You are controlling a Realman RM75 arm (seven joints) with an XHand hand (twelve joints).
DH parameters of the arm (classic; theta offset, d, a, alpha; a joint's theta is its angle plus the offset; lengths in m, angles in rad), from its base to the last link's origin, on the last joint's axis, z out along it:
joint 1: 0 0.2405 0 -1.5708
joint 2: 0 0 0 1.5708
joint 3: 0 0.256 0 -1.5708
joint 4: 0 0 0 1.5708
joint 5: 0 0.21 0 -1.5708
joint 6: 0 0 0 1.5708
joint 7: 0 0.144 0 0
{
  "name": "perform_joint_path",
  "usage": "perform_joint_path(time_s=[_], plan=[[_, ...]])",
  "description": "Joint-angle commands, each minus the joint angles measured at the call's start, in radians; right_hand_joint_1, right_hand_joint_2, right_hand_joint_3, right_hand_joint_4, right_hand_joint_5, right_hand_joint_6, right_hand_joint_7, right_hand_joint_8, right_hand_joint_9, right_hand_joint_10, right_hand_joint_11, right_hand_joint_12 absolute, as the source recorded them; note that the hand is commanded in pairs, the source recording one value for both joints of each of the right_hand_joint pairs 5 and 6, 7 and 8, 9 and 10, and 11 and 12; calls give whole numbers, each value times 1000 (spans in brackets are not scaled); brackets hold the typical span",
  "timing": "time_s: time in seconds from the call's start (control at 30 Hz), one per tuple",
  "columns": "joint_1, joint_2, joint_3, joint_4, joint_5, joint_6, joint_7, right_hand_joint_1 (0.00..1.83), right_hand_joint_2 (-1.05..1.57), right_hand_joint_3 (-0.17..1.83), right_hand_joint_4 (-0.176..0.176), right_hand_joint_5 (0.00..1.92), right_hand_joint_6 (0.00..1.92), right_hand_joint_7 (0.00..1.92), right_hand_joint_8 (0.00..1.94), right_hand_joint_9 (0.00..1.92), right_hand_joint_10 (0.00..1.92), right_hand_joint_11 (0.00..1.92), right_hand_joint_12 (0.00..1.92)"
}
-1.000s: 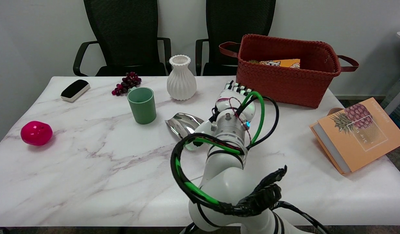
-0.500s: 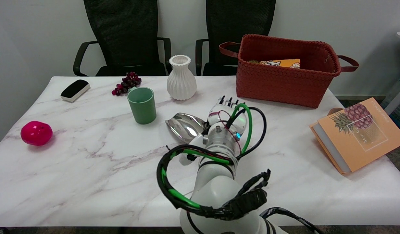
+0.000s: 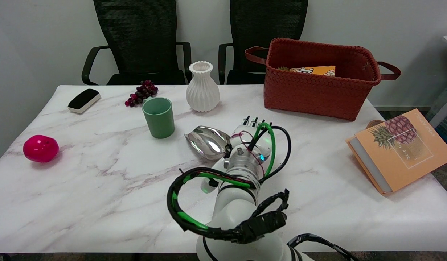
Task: Pick up the stainless steel scoop.
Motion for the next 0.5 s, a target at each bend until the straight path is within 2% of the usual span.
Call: perform_joint_path(time_s=[0.03, 0.5], plan=[[7, -27, 2, -107, -40, 24, 4, 1190, -502, 773, 0, 31, 31, 6, 6, 0, 0, 0, 0], [54, -54, 7, -260, -42, 24, 97, 1198, -480, 730, 0, 32, 32, 8, 8, 0, 0, 0, 0]])
